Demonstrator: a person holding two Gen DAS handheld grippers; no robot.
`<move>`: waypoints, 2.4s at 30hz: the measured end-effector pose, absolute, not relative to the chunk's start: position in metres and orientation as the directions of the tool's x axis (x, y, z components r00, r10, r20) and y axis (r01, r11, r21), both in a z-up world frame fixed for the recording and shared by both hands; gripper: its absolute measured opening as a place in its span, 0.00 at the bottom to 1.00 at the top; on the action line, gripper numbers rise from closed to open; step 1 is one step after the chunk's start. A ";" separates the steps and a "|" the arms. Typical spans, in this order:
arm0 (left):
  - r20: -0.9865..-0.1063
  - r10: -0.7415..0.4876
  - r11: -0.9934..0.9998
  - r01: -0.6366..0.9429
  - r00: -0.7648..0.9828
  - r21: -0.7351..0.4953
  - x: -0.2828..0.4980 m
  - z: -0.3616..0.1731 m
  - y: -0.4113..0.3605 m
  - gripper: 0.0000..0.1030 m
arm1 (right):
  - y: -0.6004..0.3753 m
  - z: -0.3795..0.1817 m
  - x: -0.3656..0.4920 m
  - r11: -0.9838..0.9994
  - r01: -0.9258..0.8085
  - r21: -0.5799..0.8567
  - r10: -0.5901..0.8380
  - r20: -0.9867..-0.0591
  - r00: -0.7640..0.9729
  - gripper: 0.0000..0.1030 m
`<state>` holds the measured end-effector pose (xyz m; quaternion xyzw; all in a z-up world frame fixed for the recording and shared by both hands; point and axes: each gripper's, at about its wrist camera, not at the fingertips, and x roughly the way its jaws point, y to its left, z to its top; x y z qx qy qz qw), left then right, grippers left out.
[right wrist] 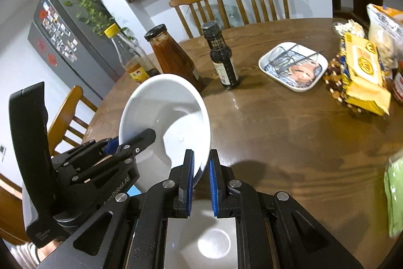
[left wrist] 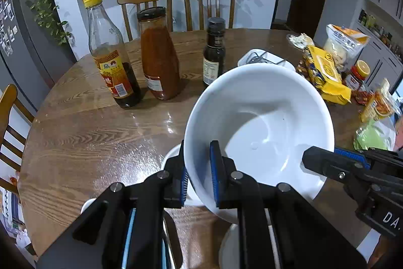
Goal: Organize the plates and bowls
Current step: 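Carry the second white bowl and lower it into the shallow white bowl, then hold the second white bowl with both grippers and settle it in place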
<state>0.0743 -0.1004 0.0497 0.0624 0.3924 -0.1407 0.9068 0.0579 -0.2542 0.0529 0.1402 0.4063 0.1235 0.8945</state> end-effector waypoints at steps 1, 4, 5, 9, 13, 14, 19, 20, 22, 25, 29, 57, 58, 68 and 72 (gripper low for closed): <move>-0.729 -0.206 0.951 0.308 0.653 0.007 0.071 0.050 -0.102 0.15 | -0.255 0.052 0.054 0.930 -0.102 0.353 0.334 -0.693 0.639 0.13; -0.733 -0.212 0.947 0.322 0.646 0.010 0.062 0.048 -0.105 0.15 | -0.257 0.049 0.041 0.932 -0.093 0.350 0.326 -0.698 0.638 0.13; -0.736 -0.216 0.945 0.328 0.641 0.008 0.059 0.047 -0.106 0.15 | -0.258 0.048 0.037 0.932 -0.089 0.351 0.325 -0.699 0.637 0.13; -0.746 -0.227 0.937 0.349 0.625 0.008 0.047 0.041 -0.111 0.16 | -0.263 0.044 0.023 0.931 -0.073 0.358 0.321 -0.707 0.630 0.13; -0.762 -0.228 0.929 0.369 0.607 0.016 0.037 0.032 -0.116 0.17 | -0.267 0.038 0.011 0.931 -0.056 0.360 0.315 -0.717 0.622 0.13; -0.767 -0.228 0.927 0.374 0.600 0.017 0.036 0.029 -0.117 0.18 | -0.268 0.035 0.009 0.931 -0.052 0.362 0.314 -0.721 0.618 0.13; -0.786 -0.230 0.923 0.385 0.574 0.011 0.028 0.018 -0.119 0.18 | -0.270 0.026 0.002 0.929 -0.037 0.367 0.315 -0.738 0.597 0.13; -0.788 -0.230 0.923 0.386 0.571 0.011 0.027 0.017 -0.119 0.18 | -0.270 0.024 0.001 0.930 -0.036 0.365 0.314 -0.742 0.592 0.13; -0.792 -0.227 0.921 0.388 0.568 0.014 0.024 0.014 -0.120 0.18 | -0.270 0.021 -0.002 0.933 -0.035 0.359 0.310 -0.749 0.585 0.13; -0.798 -0.224 0.921 0.390 0.560 0.015 0.021 0.011 -0.120 0.18 | -0.269 0.018 -0.005 0.934 -0.033 0.355 0.308 -0.757 0.576 0.13; -0.808 -0.222 0.919 0.394 0.546 0.013 0.018 0.007 -0.121 0.18 | -0.269 0.013 -0.009 0.935 -0.032 0.352 0.309 -0.768 0.562 0.13; -0.824 -0.222 0.902 0.431 0.521 0.030 -0.003 0.004 -0.130 0.17 | -0.276 -0.007 -0.028 0.917 -0.038 0.397 0.368 -0.805 0.465 0.13; -0.828 -0.221 0.901 0.433 0.515 0.029 -0.004 0.003 -0.131 0.17 | -0.276 -0.008 -0.029 0.918 -0.039 0.394 0.367 -0.810 0.457 0.13; -0.861 -0.206 0.902 0.431 0.465 0.016 -0.002 -0.017 -0.132 0.17 | -0.275 -0.024 -0.025 0.920 -0.029 0.390 0.368 -0.838 0.403 0.13; -0.868 -0.197 0.907 0.421 0.457 0.016 0.000 -0.022 -0.129 0.17 | -0.272 -0.025 -0.022 0.922 -0.037 0.384 0.367 -0.842 0.396 0.13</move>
